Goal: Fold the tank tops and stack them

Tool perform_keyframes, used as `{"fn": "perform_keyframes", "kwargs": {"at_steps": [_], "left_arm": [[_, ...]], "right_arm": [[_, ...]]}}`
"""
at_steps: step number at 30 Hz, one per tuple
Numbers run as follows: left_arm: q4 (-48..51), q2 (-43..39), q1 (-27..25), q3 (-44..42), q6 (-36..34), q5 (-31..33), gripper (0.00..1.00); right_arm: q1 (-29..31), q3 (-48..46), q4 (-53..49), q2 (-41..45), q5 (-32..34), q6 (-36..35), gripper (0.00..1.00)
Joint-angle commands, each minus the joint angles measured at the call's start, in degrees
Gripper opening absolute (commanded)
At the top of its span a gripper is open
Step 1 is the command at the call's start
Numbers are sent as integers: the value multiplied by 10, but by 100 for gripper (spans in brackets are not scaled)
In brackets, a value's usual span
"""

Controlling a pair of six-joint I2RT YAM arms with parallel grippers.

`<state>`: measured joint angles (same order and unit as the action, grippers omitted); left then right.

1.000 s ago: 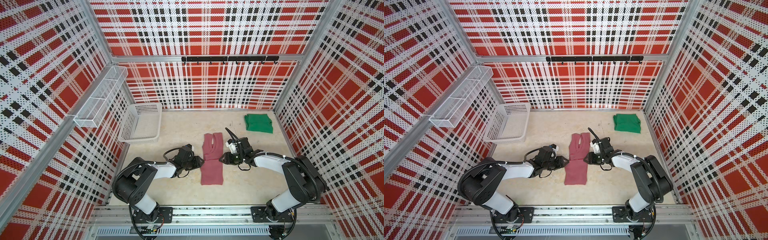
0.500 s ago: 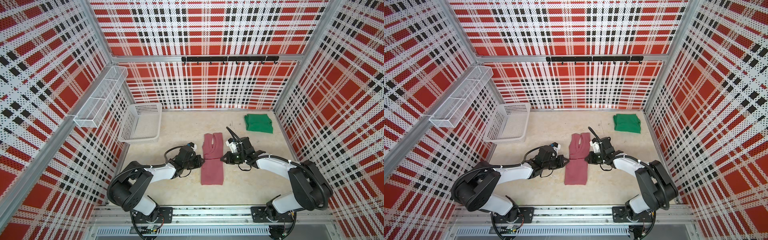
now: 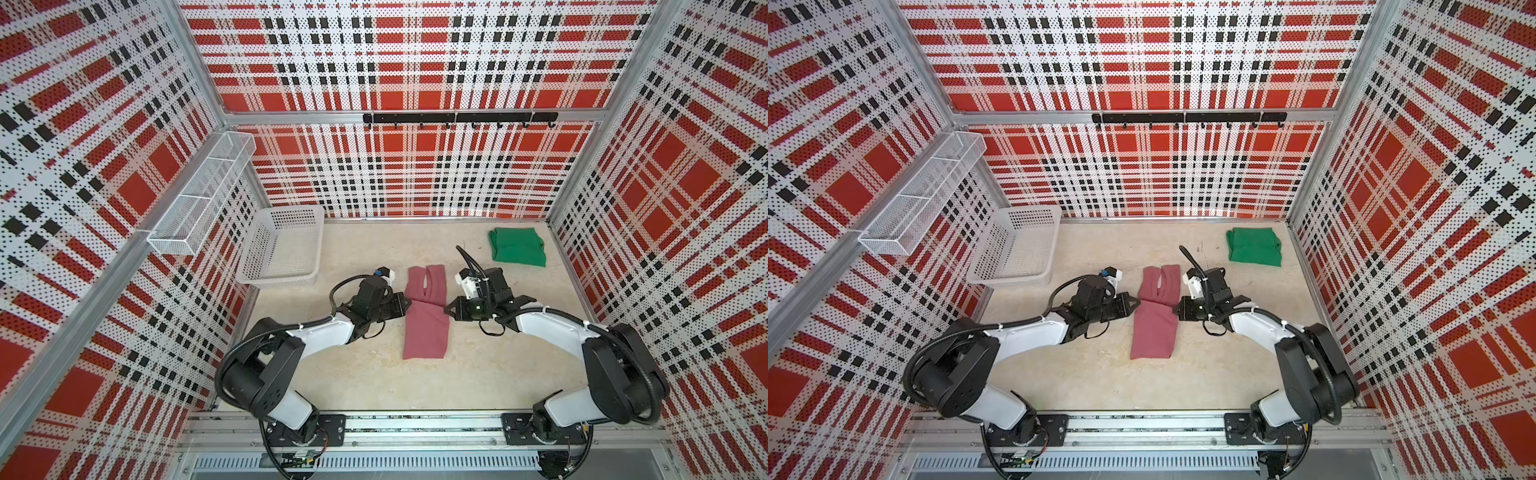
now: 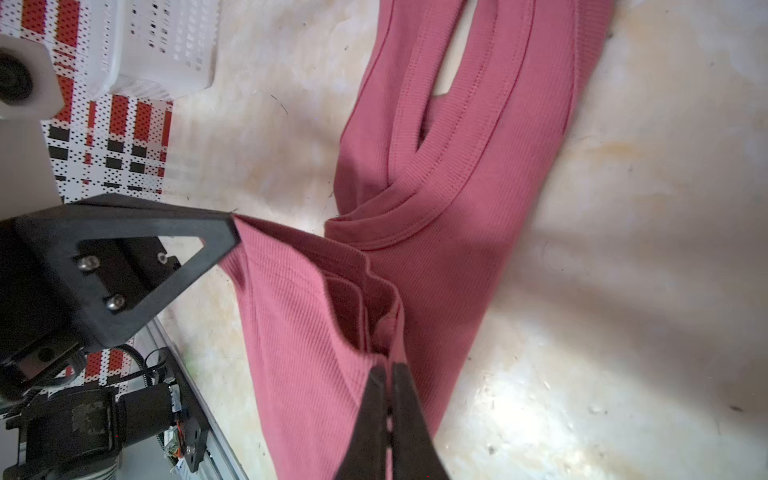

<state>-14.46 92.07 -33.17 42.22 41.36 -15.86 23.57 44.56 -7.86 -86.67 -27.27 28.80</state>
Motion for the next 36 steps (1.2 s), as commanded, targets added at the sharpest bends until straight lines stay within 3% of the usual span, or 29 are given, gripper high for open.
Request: {"fn": "perform_keyframes", "kwargs": {"at_steps": [1,5,8,12,14,16,20,25,32,36], "left_arm": [[-34,44,8,27,-29,-1,0],[-47,95,16,45,-30,-1,0],[-49,114,18,49,-29,4,3],[-31,85,21,44,-33,25,31],[-2,56,21,47,-39,40,42],[28,25,17,53,-43,58,47],[30,-10,-14,53,-9,70,48],[-49,58,-52,50,43,41,46],[-129,157,-57,38,89,23,42],[-141,181,-56,30,94,28,41]], "right_arm": [[-14,19,26,-37,-5,-32,0],[-27,35,67,-95,-15,-43,0],[-29,50,79,-121,-14,-49,21],[-30,62,52,-89,5,-60,52],[-29,61,12,-54,22,-66,59],[-29,45,-13,-12,29,-58,58],[-4,-14,-30,71,12,-3,42],[69,-88,15,121,-4,100,30],[132,-159,154,87,-15,201,26],[131,-201,139,56,31,201,24]]}}
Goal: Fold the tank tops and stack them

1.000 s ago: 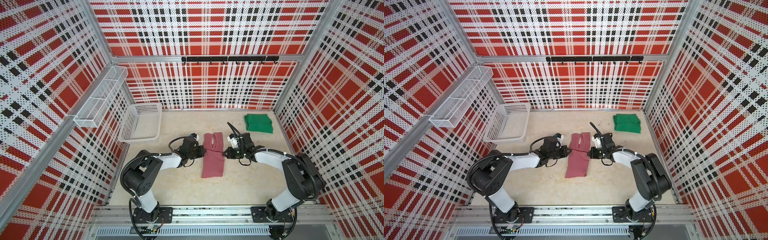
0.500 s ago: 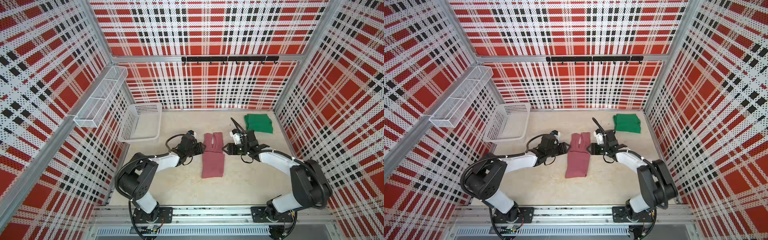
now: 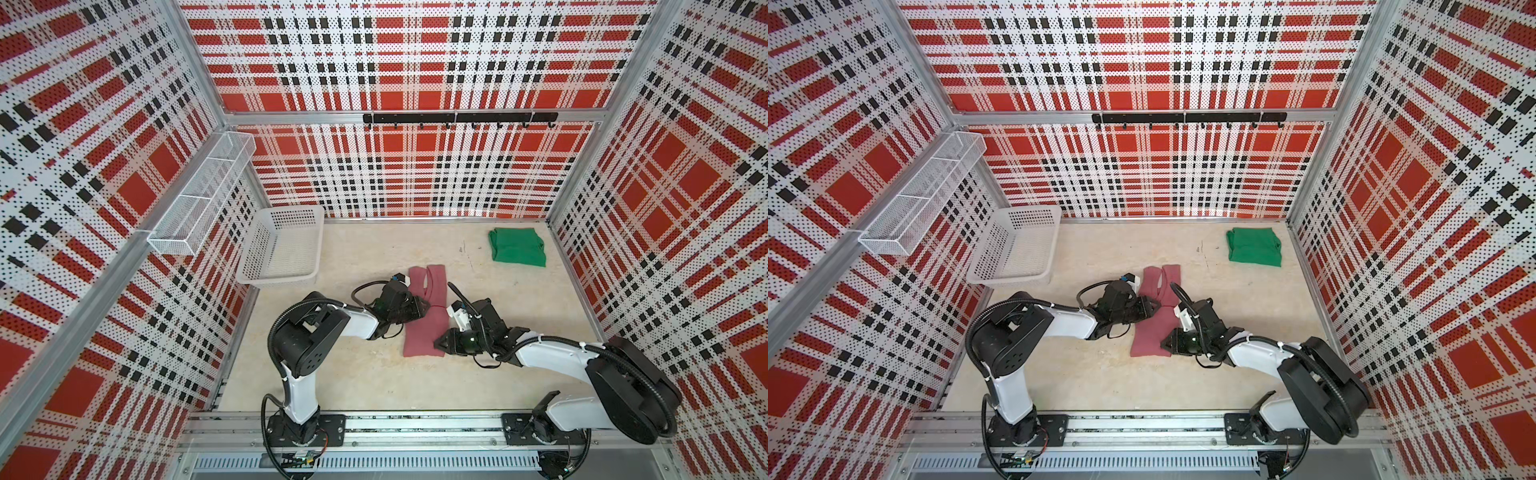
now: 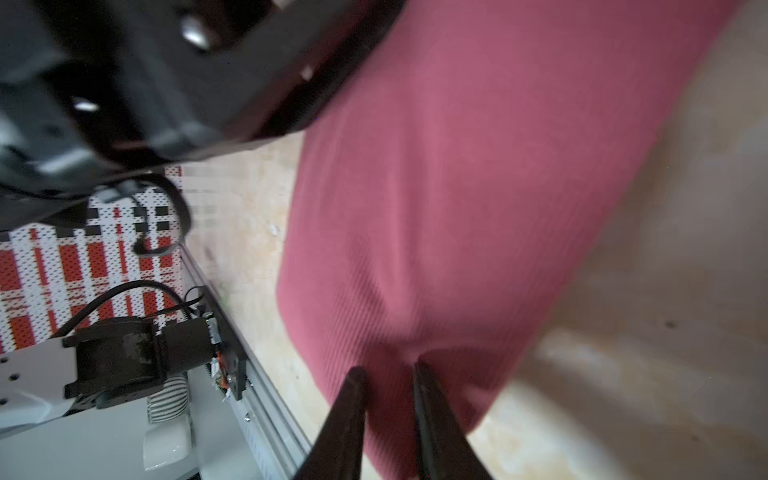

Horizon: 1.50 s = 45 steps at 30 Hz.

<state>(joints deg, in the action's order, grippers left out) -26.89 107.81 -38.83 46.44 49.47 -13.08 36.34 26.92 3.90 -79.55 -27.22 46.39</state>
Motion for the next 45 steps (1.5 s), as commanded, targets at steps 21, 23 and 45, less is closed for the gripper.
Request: {"fn": "perform_keyframes", "kwargs": {"at_steps": [21,23,45], "left_arm": [[-1,-147,-6,-22,-11,-3,71],[34,-189,-5,-25,-22,12,71],[29,-232,-91,-267,114,19,44]], "right_arm": [[-5,36,-174,132,59,-13,34],[-4,21,-127,137,31,16,32],[13,-26,-97,44,103,6,22]]}}
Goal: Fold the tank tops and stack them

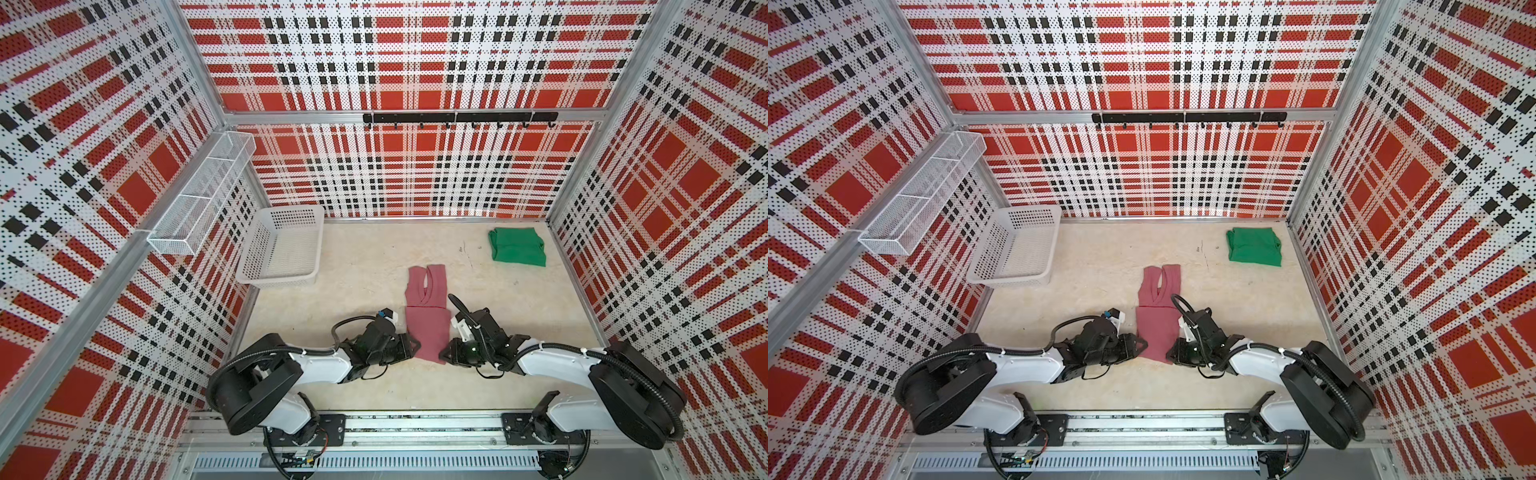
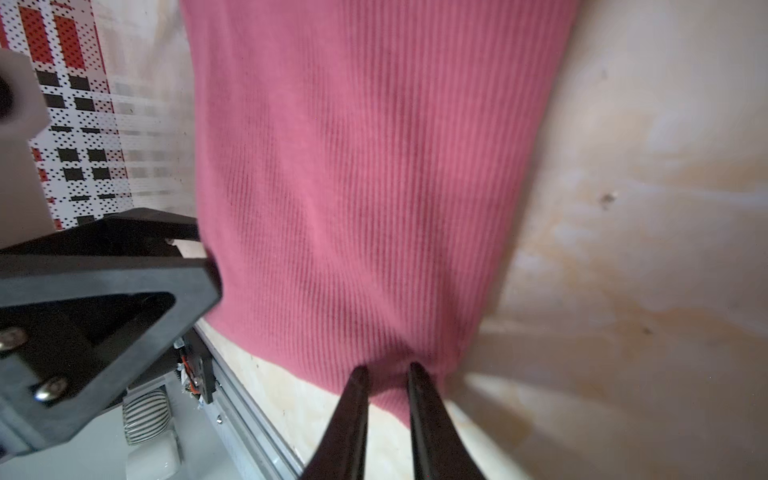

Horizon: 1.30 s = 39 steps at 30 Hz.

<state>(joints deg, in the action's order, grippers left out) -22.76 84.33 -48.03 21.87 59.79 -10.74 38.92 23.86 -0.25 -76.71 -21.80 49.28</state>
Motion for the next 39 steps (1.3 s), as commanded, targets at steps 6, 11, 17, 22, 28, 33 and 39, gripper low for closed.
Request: {"fn": "perform_keyframes", "kwargs": {"at_steps": [6,11,17,22,28,33,39], "left_arm": [[158,-82,-3,10,-32,47,45],[176,-159,-6,-11,8,36,49],[21,-141,-15,-77,92,-10,54],[4,-90,-35,-72,108,-14,57],[-19,-60,-28,-74,118,-1,57],[-24,-48,-28,-73,117,16,50],[-24,-42,-27,-74,119,36,40]], "right_arm": [[-28,29,-153,124,63,-26,32],[-31,-13,-122,179,9,43,40],[-25,-65,-14,175,-30,114,45],[-12,-86,40,145,-37,140,48],[0,-100,96,99,-39,160,49],[6,-101,103,76,-31,161,50],[14,-97,134,44,-34,174,48]]}}
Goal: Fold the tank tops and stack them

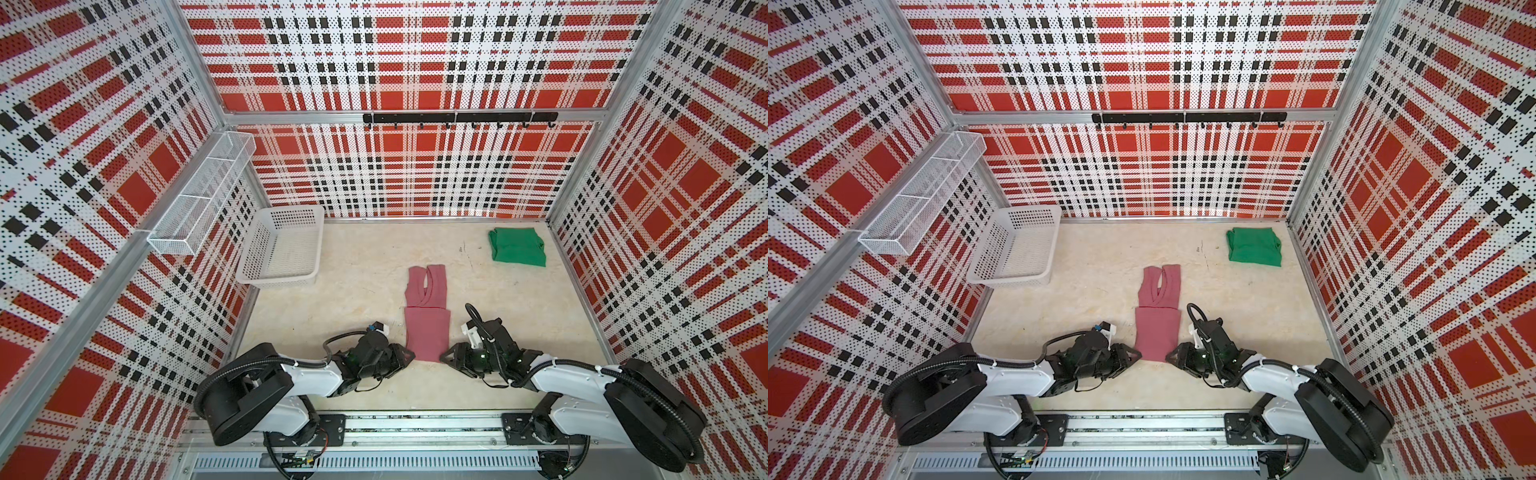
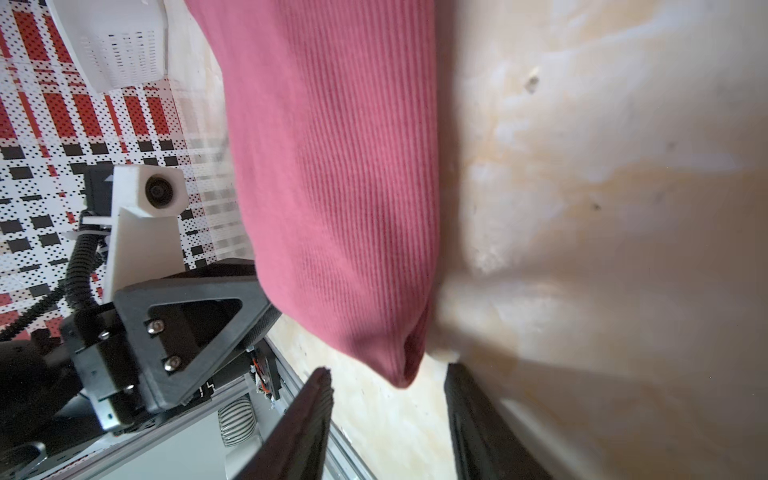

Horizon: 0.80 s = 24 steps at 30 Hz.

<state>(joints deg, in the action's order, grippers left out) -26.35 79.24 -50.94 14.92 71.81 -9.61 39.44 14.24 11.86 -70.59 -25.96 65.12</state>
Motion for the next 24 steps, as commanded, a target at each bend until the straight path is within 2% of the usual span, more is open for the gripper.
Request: {"fn": "perform_keyframes", "kwargs": {"at_steps": [1,4,10,15,16,20,24], "left_arm": [[12,10,2,-2,-2,27,40],[11,15,2,7,-11,32,36],[11,21,2,19,-21,33,25],[11,1,1,32,-26,24,3],[14,-6,0,33,-24,25,0],[43,-45,-7,37,-22,31,0],[140,-92,-14,84,-44,54,0]], "right_arm": [[11,0,13,-21,8,15,47],[16,3,10,-28,15,15,41],[17,16,-10,-20,23,4,16],[17,56,-98,-2,44,-45,1],[17,65,-117,2,48,-55,0],[17,103,-200,29,62,-98,0],[17,158,-298,56,77,-148,0]]}}
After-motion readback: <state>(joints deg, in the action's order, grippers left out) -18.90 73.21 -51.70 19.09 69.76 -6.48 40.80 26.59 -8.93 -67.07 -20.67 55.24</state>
